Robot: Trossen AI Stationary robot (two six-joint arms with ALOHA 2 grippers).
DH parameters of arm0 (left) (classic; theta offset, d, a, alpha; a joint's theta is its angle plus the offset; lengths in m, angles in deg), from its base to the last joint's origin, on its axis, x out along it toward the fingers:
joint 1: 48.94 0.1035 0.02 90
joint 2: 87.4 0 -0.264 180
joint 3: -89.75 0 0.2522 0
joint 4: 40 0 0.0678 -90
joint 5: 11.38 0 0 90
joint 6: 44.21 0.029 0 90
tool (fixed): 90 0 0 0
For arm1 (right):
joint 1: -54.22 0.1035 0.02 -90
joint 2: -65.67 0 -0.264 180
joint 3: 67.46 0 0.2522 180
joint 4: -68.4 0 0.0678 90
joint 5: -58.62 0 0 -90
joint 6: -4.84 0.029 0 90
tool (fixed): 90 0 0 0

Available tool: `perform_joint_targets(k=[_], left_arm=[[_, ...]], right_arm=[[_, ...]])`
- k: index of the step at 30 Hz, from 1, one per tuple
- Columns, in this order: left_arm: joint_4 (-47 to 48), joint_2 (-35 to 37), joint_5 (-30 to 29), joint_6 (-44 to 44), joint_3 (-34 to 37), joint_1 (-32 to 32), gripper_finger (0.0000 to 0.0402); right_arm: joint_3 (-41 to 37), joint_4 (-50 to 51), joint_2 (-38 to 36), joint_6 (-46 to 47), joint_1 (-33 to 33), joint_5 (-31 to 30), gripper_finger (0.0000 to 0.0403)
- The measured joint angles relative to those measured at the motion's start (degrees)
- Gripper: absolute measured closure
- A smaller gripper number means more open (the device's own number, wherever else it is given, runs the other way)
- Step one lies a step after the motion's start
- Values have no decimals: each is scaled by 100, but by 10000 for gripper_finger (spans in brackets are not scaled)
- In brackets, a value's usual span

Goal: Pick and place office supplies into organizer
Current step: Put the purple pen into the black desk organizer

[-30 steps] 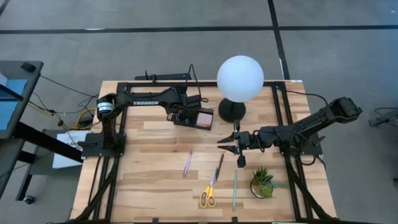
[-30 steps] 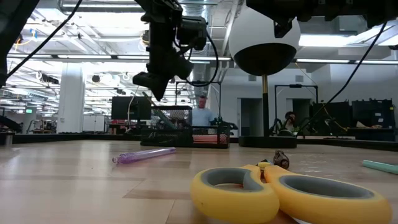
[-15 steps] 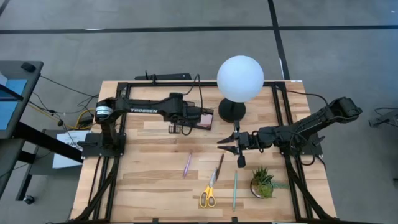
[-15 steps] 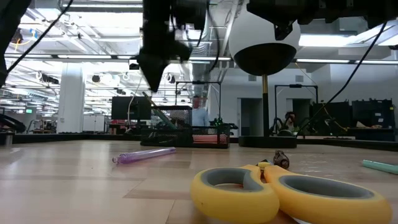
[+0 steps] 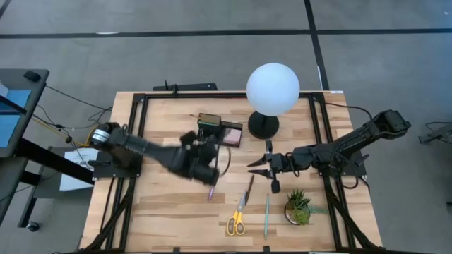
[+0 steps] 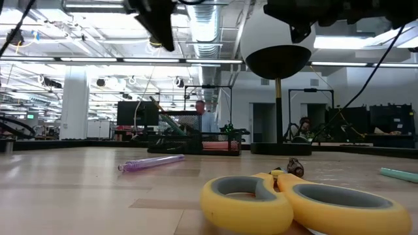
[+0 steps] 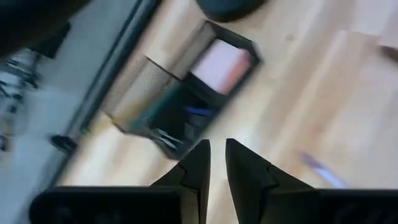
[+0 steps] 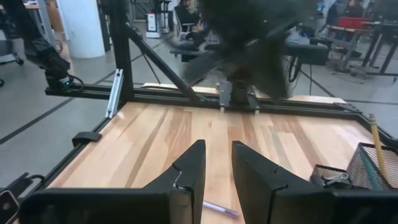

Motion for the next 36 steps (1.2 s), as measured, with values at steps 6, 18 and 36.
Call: perform_joint_targets(k=[6, 18, 36], left_arm=[[-991, -19, 148, -1585, 1027, -820, 356], [-3894, -21, 365, -1734, 2854, -1013, 290], [-5985, -934, 743, -2568, 3428, -1039, 237]], right_arm=[[0, -76, 0, -45, -5, 2, 332], [2, -654, 0, -252, -209, 7, 332], [2, -700, -2, -353, -707, 4, 332]])
